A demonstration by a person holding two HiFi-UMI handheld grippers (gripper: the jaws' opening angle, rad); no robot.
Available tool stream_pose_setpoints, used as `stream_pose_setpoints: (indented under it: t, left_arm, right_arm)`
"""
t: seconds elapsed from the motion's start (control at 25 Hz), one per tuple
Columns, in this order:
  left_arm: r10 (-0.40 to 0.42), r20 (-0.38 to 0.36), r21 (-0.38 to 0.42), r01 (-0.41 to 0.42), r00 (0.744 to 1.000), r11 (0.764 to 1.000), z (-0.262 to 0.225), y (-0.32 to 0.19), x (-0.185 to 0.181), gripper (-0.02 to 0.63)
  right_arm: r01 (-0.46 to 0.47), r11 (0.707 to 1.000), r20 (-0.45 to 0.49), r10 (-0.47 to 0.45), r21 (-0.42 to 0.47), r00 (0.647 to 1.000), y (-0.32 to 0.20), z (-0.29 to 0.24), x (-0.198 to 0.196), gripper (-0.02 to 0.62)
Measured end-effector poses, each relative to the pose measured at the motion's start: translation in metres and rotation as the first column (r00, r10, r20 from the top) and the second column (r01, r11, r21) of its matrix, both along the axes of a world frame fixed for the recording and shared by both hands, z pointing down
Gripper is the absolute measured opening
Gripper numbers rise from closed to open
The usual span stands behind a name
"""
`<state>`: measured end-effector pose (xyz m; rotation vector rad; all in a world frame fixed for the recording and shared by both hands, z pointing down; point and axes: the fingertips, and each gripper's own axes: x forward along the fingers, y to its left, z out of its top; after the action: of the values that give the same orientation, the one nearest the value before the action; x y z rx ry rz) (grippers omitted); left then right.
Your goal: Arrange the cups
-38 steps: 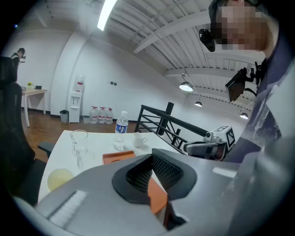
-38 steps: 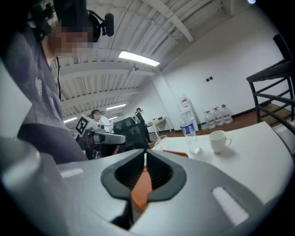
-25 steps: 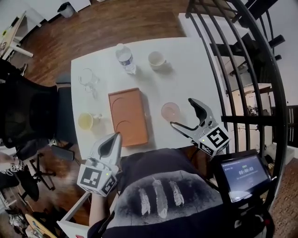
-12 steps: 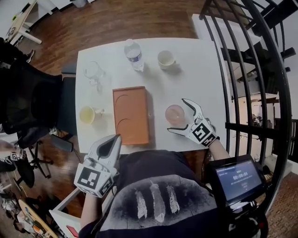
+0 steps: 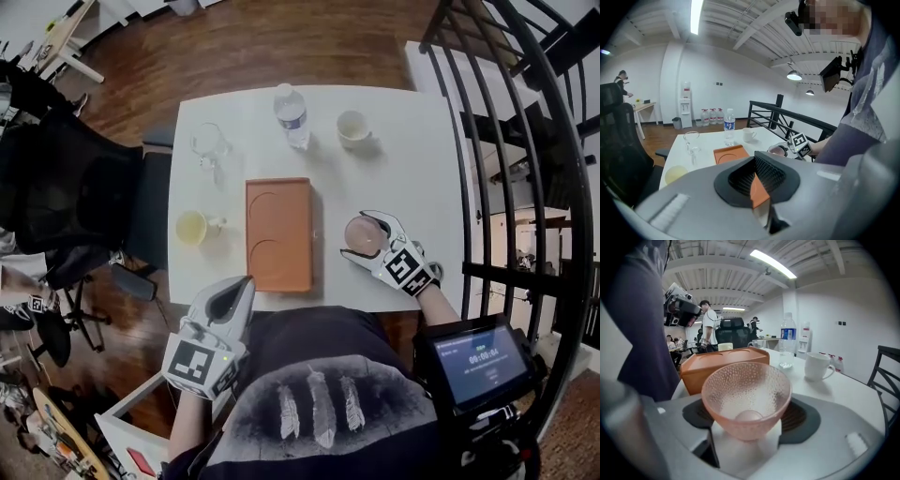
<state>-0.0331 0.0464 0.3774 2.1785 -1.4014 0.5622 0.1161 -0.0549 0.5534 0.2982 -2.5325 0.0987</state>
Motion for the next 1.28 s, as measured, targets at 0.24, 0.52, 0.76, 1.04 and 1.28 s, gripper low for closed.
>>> stream_pose_setpoints:
  t: [0.24, 0.52, 0.76, 1.04, 1.28]
  left_arm:
    - [-0.034, -0.045, 0.077, 0.037, 0.998, 0.996, 0.000, 0.012, -0.016, 0.015]
    - [-0.023, -0.067, 0.082, 0.029, 0.998, 0.996, 0.005, 0.021, -0.041, 0.015]
    - [-0.045, -0.103, 0.081, 0.054, 0.994, 0.995, 0.007, 0.032, -0.072, 0.015]
    - [-0.089, -0.127, 0.059, 0.097, 0.988, 0.994, 0.015, 0.041, -0.102, 0.015]
    - [-0.111, -0.133, 0.059, 0.120, 0.985, 0.991, 0.020, 0.038, -0.128, 0.015]
  right_arm:
    - [-0.099, 0.995, 0.055, 0.099, -0.011, 0.994, -0.011, -0.027, 0.003, 0.387]
    - [0.022, 0.985, 0.206, -0.058, 0.173, 0.977, -0.029, -0.160, -0.074, 0.388]
    - [0.223, 0.951, 0.145, -0.257, 0.215, 0.955, -0.011, -0.165, -0.167, 0.388]
    - [0.308, 0.939, 0.073, -0.322, 0.153, 0.944, -0.001, -0.117, -0.211, 0.388]
    - [0.315, 0.945, 0.014, -0.317, 0.088, 0.948, -0.008, -0.081, -0.225, 0.388]
